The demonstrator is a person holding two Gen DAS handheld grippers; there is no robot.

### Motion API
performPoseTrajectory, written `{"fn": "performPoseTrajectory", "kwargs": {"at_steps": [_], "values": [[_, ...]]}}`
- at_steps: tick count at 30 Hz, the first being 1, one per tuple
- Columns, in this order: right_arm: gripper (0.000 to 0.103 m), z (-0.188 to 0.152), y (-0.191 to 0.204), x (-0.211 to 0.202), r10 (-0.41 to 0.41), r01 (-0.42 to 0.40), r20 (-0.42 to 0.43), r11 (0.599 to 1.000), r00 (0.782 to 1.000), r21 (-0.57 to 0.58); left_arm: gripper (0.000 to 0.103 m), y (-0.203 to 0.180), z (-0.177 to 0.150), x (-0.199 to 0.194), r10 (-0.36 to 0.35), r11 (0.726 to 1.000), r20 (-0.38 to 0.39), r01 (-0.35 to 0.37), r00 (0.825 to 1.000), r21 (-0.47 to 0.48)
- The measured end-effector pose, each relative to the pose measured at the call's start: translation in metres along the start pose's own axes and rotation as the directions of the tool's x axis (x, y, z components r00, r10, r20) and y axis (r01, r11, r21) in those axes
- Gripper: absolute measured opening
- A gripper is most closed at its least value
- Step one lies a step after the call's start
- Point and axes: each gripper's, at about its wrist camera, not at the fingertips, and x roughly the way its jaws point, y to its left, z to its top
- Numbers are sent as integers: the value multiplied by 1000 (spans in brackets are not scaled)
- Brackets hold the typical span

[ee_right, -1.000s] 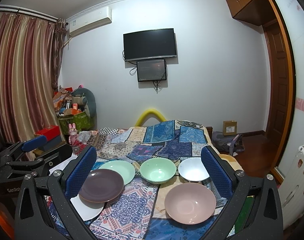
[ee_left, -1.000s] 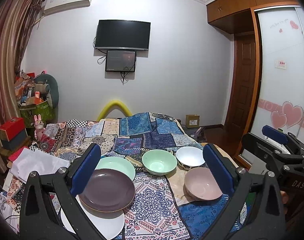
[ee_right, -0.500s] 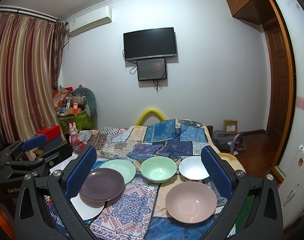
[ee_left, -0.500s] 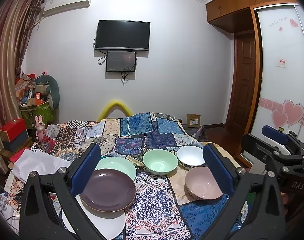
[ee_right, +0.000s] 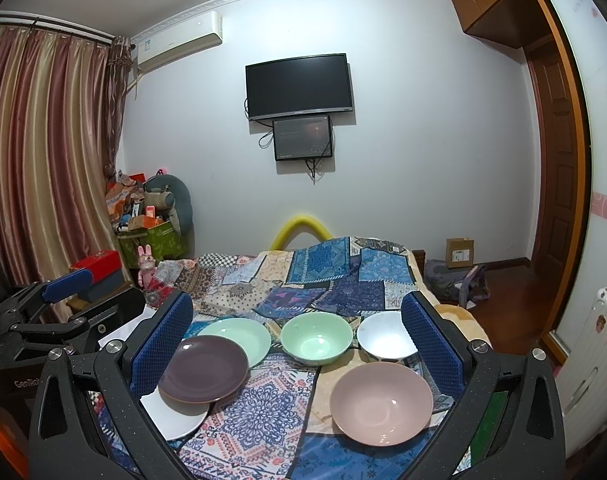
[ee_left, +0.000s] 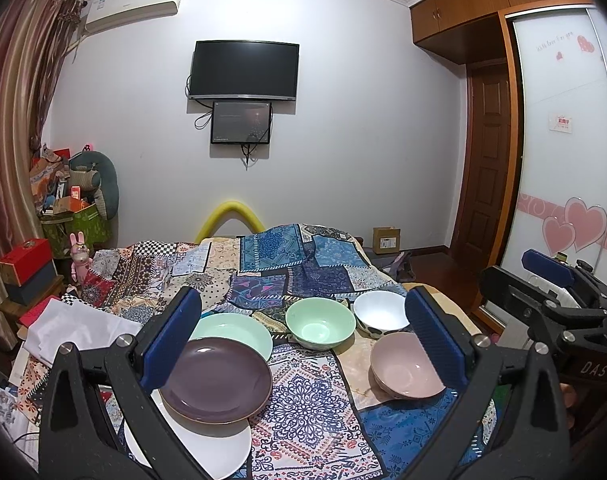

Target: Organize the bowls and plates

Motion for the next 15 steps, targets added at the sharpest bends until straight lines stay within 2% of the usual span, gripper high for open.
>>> {"fn": "performPoseTrajectory", "kwargs": {"at_steps": [9, 15], "values": [[103, -2, -1, 2, -3, 3, -6, 1000, 1000, 2, 103, 1, -3, 2, 8, 1000, -1, -8, 1000, 1], [103, -5, 0, 11, -3, 3, -28, 1000, 1000, 5, 103, 11, -8, 8, 7, 1000, -31, -7, 999, -4]]}}
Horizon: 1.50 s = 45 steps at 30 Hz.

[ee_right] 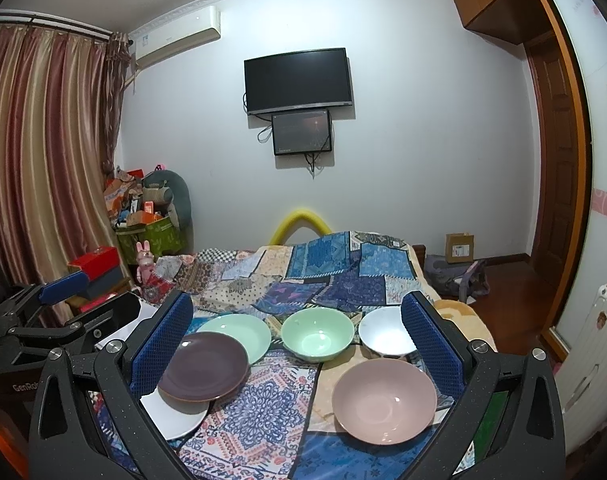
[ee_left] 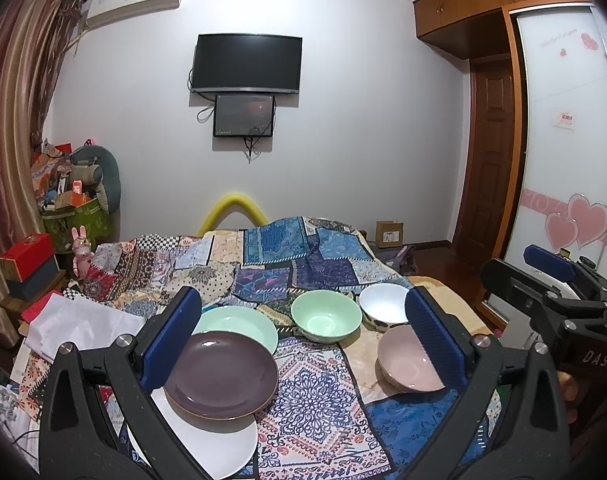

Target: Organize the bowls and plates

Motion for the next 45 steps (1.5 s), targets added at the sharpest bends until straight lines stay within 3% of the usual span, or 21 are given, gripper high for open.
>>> {"fn": "performPoseTrajectory", "kwargs": {"at_steps": [7, 13, 17, 24, 29, 32, 34, 45], "values": [[103, -7, 8, 18, 17, -17, -51, 1000, 999, 3, 103, 30, -11, 13, -26, 999, -42, 24, 999, -29], [103, -18, 17, 46, 65, -62, -134, 998, 989, 26, 103, 68, -21, 32, 51, 997, -125, -57, 991, -43], [103, -29, 26, 69, 102, -96, -201, 995, 974, 39, 103, 103, -33, 50, 96, 993, -195, -108, 976, -54], [103, -49, 39, 109, 130, -126, -304, 991, 944, 33, 103, 154, -58, 88, 104, 989, -306, -130, 946, -66], [103, -66, 49, 143, 129, -130, -369, 991, 920, 22, 103, 184, -79, 126, 96, 988, -395, -135, 914, -72], [100, -74, 54, 161, 122, -127, -405, 992, 906, 15, 85, 202, -93, 150, 60, 988, -462, -118, 885, -98], [97, -80, 56, 170, 121, -129, -426, 992, 897, 10, 82, 210, -102, 163, 56, 987, -494, -123, 868, -104], [63, -115, 63, 224, 151, -155, -561, 987, 814, 42, 57, 240, -128, 211, 22, 983, -572, -121, 820, -136]]}}
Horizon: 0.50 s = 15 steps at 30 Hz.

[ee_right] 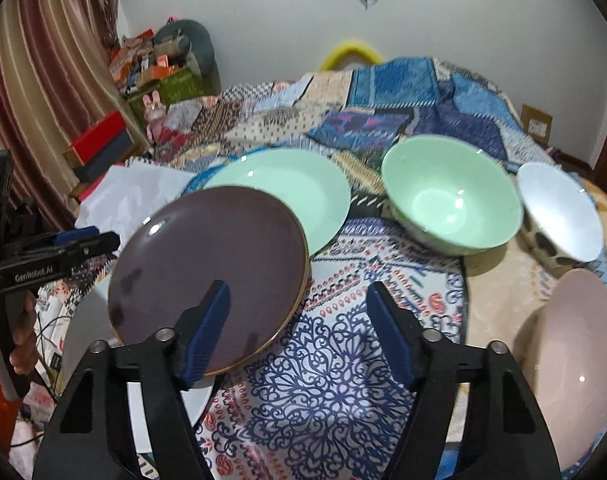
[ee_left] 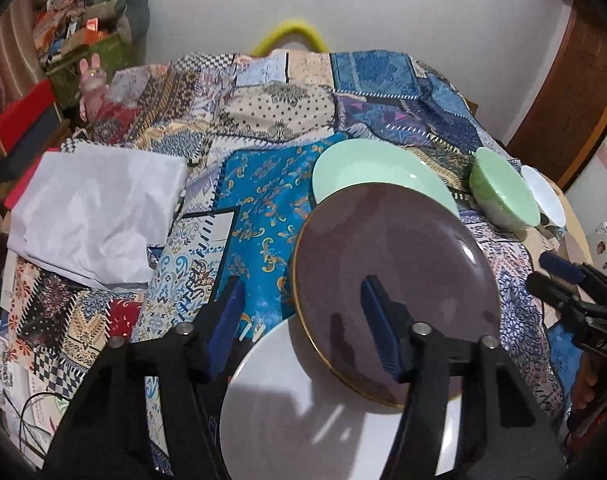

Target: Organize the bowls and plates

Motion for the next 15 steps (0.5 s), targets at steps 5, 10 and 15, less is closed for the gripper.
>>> {"fn": "performPoseTrajectory", "kwargs": {"at_steps": [5, 10, 15], "values": [[55, -2, -2, 15, 10, -10, -37, 1000, 999, 9, 47, 4, 3, 18, -21, 1000, -41, 20, 999, -12], [48, -2, -4, 25, 19, -18, -51, 1000, 999, 19, 37, 7, 5, 32, -42, 999, -81, 39, 996, -34], [36, -1, -6, 35, 54, -52, -75, 998, 996, 38, 29, 9, 5, 38, -68, 997, -99, 64, 993, -43]]}}
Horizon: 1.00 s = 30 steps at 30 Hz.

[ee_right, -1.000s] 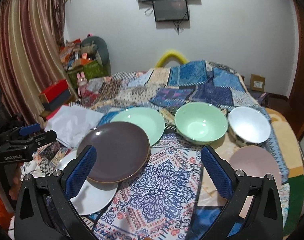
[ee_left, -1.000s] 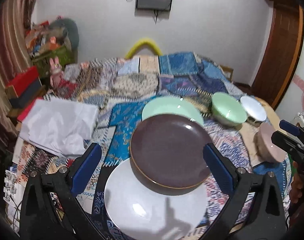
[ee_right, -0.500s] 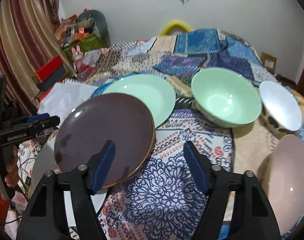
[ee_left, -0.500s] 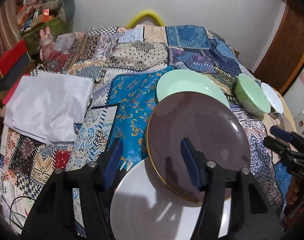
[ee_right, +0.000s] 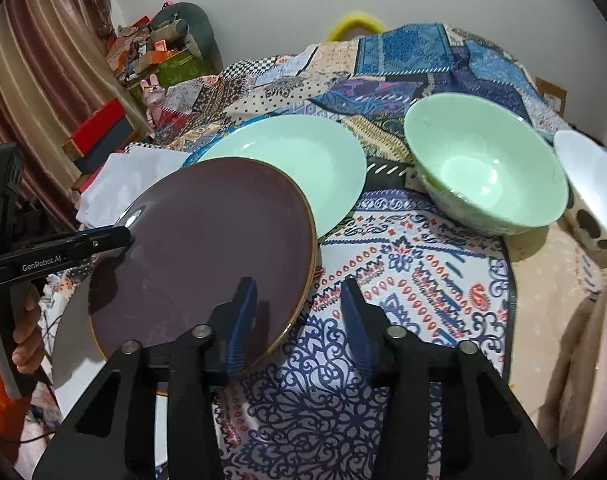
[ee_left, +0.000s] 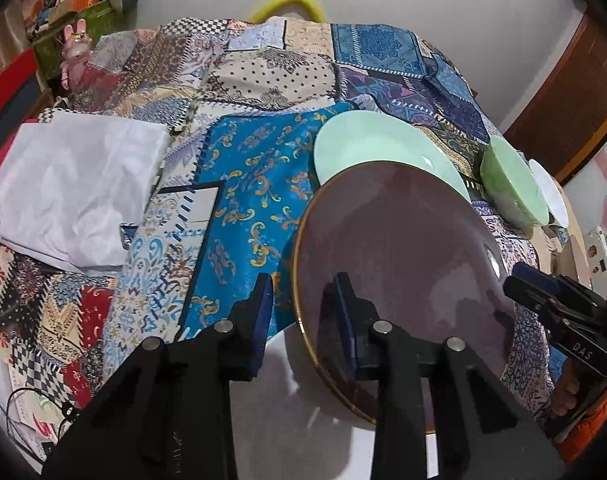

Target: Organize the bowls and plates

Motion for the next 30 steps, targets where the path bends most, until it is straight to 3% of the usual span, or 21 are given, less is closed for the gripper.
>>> {"fn": "performPoseTrajectory", "kwargs": {"at_steps": [3, 12, 24, 30], "values": [[30, 1, 0, 5, 20, -20, -15, 1000, 1000, 11, 26, -2, 1, 4, -17, 1000, -15, 17, 1000, 8], [28, 2, 5, 17, 55, -55, -56, 998, 997, 9, 25, -4, 5, 7, -26, 999, -27, 27, 999, 24], [25, 2, -4, 10, 66, -65, -36, 997, 997, 29, 25, -12, 1, 2, -21, 999, -37, 22, 999, 26], [25, -1, -6, -1, 64, -63, -11, 997, 998, 34, 25, -24, -4, -11, -17, 999, -6, 17, 1000, 44]]}}
